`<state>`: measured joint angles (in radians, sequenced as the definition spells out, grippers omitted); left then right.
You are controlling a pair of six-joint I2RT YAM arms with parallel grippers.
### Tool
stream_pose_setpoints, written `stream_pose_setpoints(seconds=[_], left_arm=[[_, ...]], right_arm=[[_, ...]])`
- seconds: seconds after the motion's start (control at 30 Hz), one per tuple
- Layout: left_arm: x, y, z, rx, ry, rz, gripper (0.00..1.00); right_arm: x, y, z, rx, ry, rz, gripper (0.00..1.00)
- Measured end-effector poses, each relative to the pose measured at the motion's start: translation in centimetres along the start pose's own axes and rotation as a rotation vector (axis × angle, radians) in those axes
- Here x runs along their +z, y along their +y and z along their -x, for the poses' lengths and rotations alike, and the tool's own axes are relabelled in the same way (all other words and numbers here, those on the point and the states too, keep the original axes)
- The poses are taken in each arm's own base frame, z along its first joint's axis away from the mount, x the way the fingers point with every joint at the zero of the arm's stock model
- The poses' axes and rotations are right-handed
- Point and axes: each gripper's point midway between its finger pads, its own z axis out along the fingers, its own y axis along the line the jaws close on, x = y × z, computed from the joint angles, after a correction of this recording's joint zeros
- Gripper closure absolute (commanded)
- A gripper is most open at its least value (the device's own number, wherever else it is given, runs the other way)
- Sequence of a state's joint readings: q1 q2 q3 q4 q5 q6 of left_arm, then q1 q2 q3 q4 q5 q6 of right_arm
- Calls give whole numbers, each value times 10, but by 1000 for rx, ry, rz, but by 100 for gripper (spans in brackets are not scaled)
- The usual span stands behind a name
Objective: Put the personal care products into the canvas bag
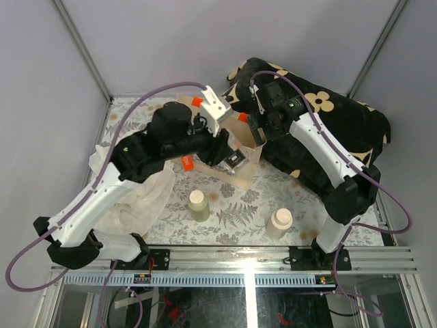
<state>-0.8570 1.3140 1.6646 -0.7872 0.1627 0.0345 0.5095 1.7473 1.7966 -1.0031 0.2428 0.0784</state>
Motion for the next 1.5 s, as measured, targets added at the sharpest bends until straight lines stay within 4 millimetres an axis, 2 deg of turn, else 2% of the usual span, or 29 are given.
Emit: stream_pose_setpoints(seconds=[0.03,0.13,0.63,0.77,1.0,1.1,1.17,1.37,1.5], left_arm=[[-9,5,12,-2,-32,20,100],[-24,17,24,-9,-65,67,100],[-56,100,36,-49,-105,411,100],[-57,123,39,-62,-113,473,100],[-34,170,32,-102,-114,531,100],[-15,187,18,-125,-94,533,100],[1,195,0,-146,-66,527,100],[40,192,-58,-217,53,446,100],[57,190,-79,-245,88,409,100]], right_arm=[[0,0,0,0,0,0,1],[0,0,0,-2,0,0,1],[0,1,1,-18,-2,11,0],[0,3,1,-18,-2,22,1],[0,4,1,-17,-4,26,0],[2,4,1,-18,-3,25,1],[2,4,2,-18,-4,25,0],[4,5,2,-18,-1,25,1],[8,6,1,-21,8,24,0]])
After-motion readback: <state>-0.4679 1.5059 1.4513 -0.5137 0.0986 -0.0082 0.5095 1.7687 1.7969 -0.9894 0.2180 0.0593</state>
